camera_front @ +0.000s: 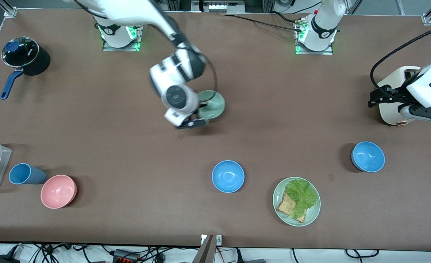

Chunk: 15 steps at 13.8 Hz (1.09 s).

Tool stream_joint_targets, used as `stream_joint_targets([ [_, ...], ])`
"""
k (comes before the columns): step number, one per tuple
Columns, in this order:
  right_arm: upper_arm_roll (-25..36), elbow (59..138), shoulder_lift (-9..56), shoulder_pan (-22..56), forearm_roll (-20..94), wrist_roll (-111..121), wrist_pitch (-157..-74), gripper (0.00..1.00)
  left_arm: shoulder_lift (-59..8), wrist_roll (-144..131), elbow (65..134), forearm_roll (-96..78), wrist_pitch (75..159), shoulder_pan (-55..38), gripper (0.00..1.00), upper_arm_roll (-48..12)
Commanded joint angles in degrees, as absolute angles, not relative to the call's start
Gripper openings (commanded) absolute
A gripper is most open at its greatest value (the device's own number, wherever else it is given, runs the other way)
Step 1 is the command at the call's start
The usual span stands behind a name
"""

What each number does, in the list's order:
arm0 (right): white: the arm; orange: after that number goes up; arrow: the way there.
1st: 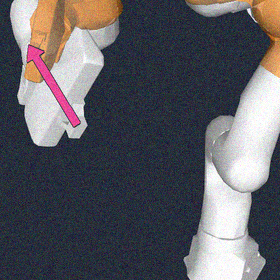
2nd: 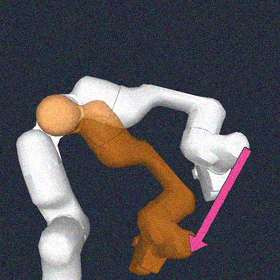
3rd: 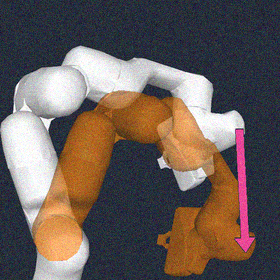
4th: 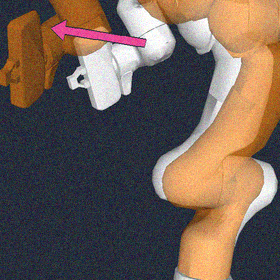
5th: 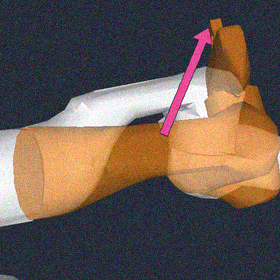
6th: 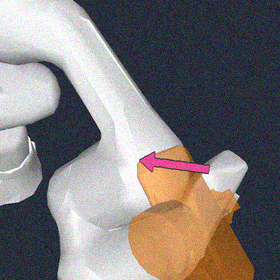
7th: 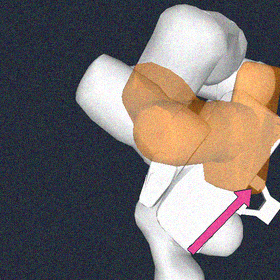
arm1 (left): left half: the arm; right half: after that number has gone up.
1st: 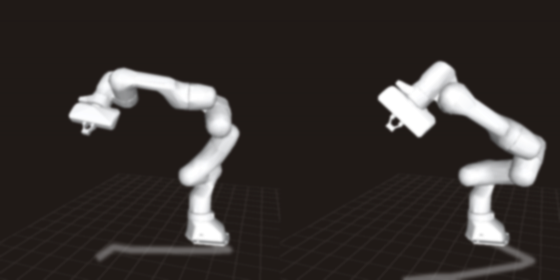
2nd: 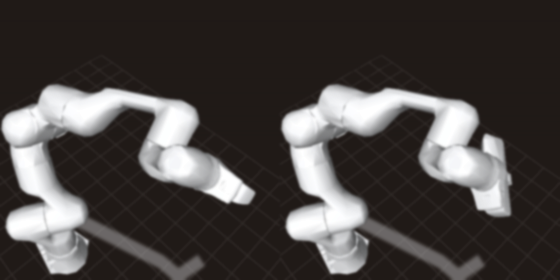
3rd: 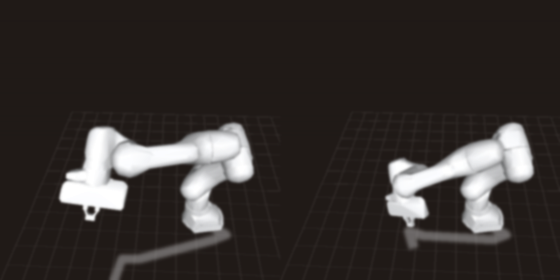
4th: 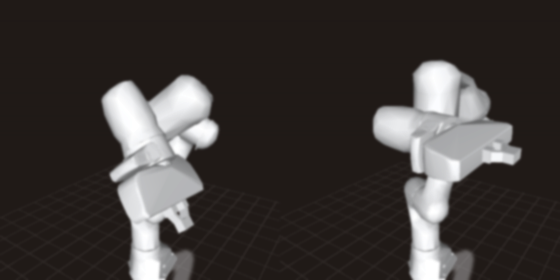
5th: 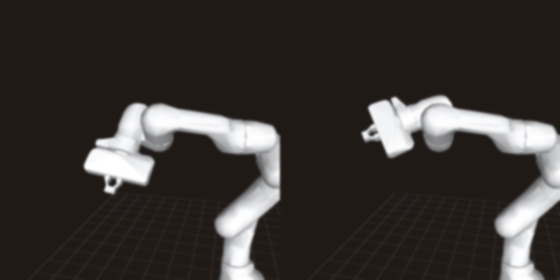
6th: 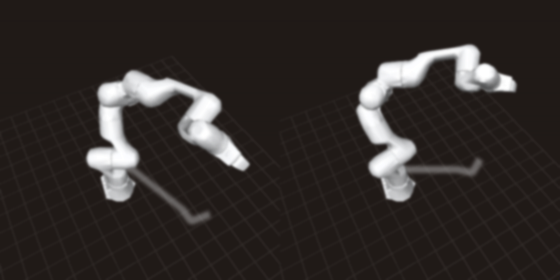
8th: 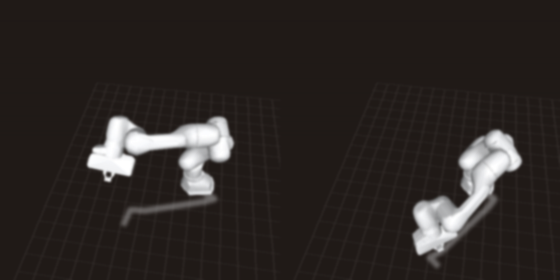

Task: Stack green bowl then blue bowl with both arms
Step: 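Carry the green bowl with the right gripper to the table middle, then set the green bowl down and open the right gripper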

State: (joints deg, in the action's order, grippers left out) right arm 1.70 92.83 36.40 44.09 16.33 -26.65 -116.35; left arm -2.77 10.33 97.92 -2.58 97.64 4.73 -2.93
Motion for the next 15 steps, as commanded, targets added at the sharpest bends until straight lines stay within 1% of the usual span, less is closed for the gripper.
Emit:
stream_joint_targets([
  [1, 2.5, 88.4, 40.5, 46.6, 21.4, -28.5, -116.5, 0.0, -3.5, 11.0, 96.1, -2.1, 96.3, 4.8, 1.0, -3.1],
  [4, 2.6, 88.0, 41.7, 47.3, 22.2, -27.5, -118.0, 0.0, -3.5, 11.2, 95.9, -1.7, 96.3, 5.0, 1.0, -3.1],
  [9, 3.3, 89.5, 41.7, 46.1, 21.8, -26.1, -117.5, 0.0, -4.8, 11.3, 95.9, -1.7, 96.3, 5.1, 1.0, -2.6],
  [10, 3.3, 89.7, 41.9, 46.0, 21.8, -26.0, -117.4, 0.02, -4.8, 11.4, 95.8, -1.7, 96.3, 5.4, 1.0, -2.3],
  [11, 3.3, 89.6, 41.8, 45.8, 22.1, -26.8, -117.4, 0.58, -5.6, 11.4, 95.6, -1.7, 96.3, 6.1, 1.0, -2.3],
  [12, 3.3, 89.6, 41.6, 45.5, 22.1, -27.0, -117.3, 1.0, -6.3, 11.5, 95.6, -2.1, 96.3, 6.6, 1.0, -2.3],
  [13, 3.5, 89.1, 41.1, 45.4, 22.1, -27.5, -117.2, 1.0, -7.0, 11.6, 95.5, -2.5, 96.5, 8.2, 1.0, -2.4],
  [15, 5.9, 88.7, 36.7, 45.4, 21.8, -27.9, -115.7, 1.0, -8.0, 11.6, 95.5, -2.4, 96.6, 8.8, 1.0, -2.4],
])
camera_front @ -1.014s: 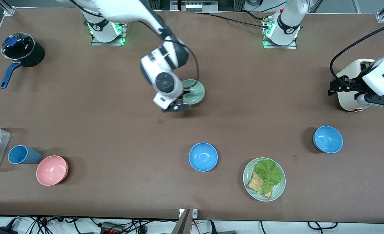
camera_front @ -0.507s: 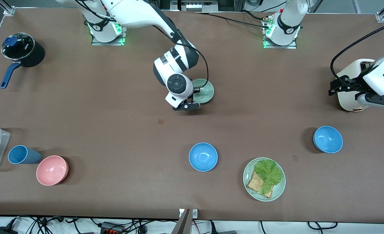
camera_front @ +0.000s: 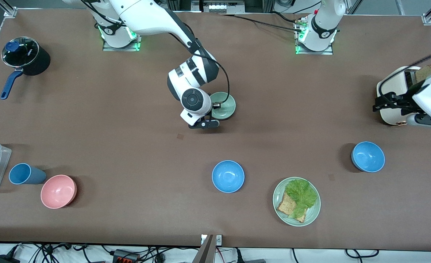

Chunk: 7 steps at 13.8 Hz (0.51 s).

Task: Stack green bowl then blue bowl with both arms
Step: 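Set the green bowl down and open the right gripper, then withdraw the right gripper while the left gripper reaches the blue bowl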

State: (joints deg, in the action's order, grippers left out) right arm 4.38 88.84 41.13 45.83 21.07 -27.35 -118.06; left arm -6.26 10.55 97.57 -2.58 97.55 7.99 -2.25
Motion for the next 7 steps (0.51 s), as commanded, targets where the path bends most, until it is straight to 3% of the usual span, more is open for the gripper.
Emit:
stream_joint_targets([
  [1, 7.9, 87.9, 34.1, 45.4, 21.8, -27.9, -113.4, 1.0, -8.0, 11.6, 95.5, -2.1, 96.6, 8.8, 1.0, -2.4],
  [7, 20.8, 77.2, 27.9, 45.3, 15.6, -26.8, -98.0, 1.0, -15.8, 11.6, 94.3, -1.7, 101.7, 11.1, 1.0, -2.3],
])
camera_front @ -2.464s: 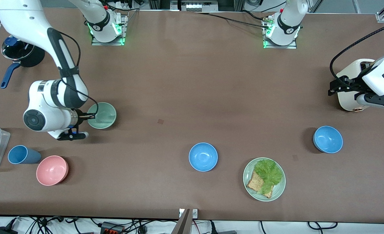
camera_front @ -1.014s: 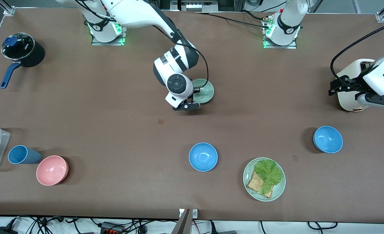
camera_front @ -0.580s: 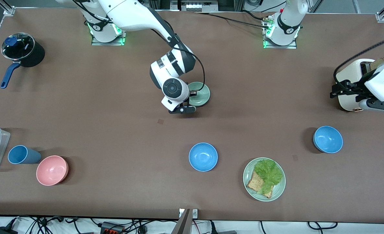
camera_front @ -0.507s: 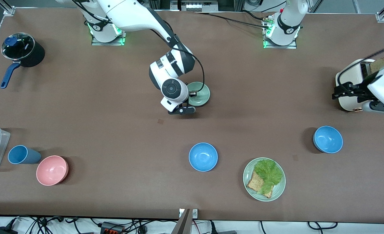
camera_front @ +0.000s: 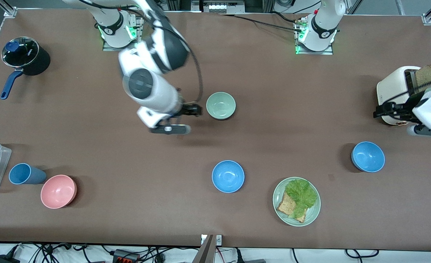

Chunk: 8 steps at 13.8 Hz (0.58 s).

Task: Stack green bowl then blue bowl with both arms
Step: 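Withdraw the right gripper while the left gripper reaches the blue bowl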

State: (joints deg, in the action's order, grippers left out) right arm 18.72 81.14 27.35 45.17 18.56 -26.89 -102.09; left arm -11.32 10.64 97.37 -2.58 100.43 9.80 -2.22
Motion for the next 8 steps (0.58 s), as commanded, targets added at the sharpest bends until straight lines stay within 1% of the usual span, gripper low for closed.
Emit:
stream_joint_targets([
  [1, 22.7, 73.9, 27.9, 45.3, 14.8, -26.8, -95.3, 1.0, -18.3, 11.6, 93.0, -1.6, 101.7, 11.2, 1.0, -2.3],
  [3, 27.0, 70.8, 27.5, 45.2, 14.9, -26.7, -92.2, 1.0, -23.6, 11.6, 89.6, -1.1, 101.8, 11.8, 1.0, -2.1],
  [5, 29.5, 70.8, 25.5, 45.1, 15.1, -26.7, -91.8, 1.0, -28.6, 13.0, 86.5, 2.7, 101.9, 12.8, 1.0, -2.2],
  [7, 31.5, 70.8, 25.0, 43.9, 15.0, -26.7, -91.8, 1.0, -33.2, 15.2, 83.5, 3.8, 105.0, 13.0, 1.0, -2.2],
  [8, 32.4, 70.9, 24.0, 43.7, 14.9, -26.7, -91.8, 1.0, -34.9, 17.7, 83.3, 3.7, 107.7, 14.4, 1.0, -2.2],
])
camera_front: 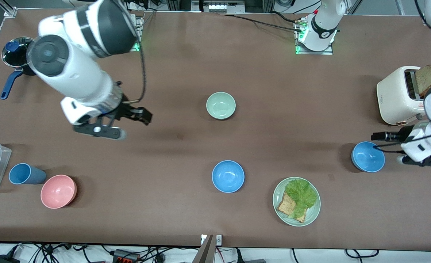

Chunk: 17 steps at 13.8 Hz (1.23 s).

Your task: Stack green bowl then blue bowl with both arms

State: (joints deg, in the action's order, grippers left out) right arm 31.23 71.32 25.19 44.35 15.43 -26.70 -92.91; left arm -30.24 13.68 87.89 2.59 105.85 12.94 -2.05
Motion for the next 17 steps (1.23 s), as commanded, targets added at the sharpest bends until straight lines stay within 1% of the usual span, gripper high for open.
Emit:
stream_joint_targets([
  [1, 35.6, 71.7, 23.4, 45.2, 14.7, -26.4, -92.0, 1.0, -36.2, 20.2, 83.3, 3.4, 110.6, 16.0, 1.0, -2.2],
  [2, 37.7, 71.5, 23.6, 46.0, 14.9, -25.1, -91.8, 1.0, -37.1, 22.7, 83.3, 3.8, 113.4, 16.9, 1.0, -2.2],
  [4, 38.1, 71.5, 23.6, 44.9, 14.8, -21.8, -91.8, 1.0, -38.0, 24.9, 83.6, 3.8, 116.4, 17.4, 1.0, -2.2],
  [7, 38.4, 71.5, 23.5, 40.3, 15.5, -13.6, -91.8, 1.0, -40.4, 26.4, 83.8, 3.9, 118.9, 18.8, 1.0, -2.2],
  [9, 37.3, 71.7, 22.7, 36.7, 15.7, -12.8, -92.4, 1.0, -41.6, 27.3, 84.1, 3.8, 119.7, 19.2, 1.0, -2.2],
  [10, 35.0, 71.9, 21.1, 34.4, 15.6, -12.6, -92.4, 1.0, -42.1, 27.3, 84.3, 3.8, 119.8, 19.2, 0.97, -2.2],
  [12, 25.2, 71.7, 19.1, 24.0, 14.2, -12.7, -91.8, 1.0, -43.0, 27.3, 85.1, 3.3, 120.9, 19.3, 0.95, -2.3],
  [14, 14.8, 71.8, 17.1, 14.0, 9.0, -11.0, -91.8, 1.0, -43.6, 27.3, 86.3, 3.1, 122.9, 19.3, 0.94, -2.5],
  [15, 10.9, 72.1, 16.4, 10.1, 6.4, -8.9, -91.8, 1.0, -43.7, 27.3, 86.6, 3.1, 123.0, 19.3, 0.91, -2.6],
  [16, 9.0, 72.7, 15.4, 7.5, 5.2, -7.0, -91.8, 1.0, -43.7, 27.3, 86.7, 3.1, 123.0, 19.3, 0.84, -2.8],
  [17, 8.7, 73.4, 14.6, 6.2, 4.9, -4.7, -91.8, 1.0, -43.8, 27.2, 86.7, 3.1, 123.0, 19.3, 0.76, -2.9],
])
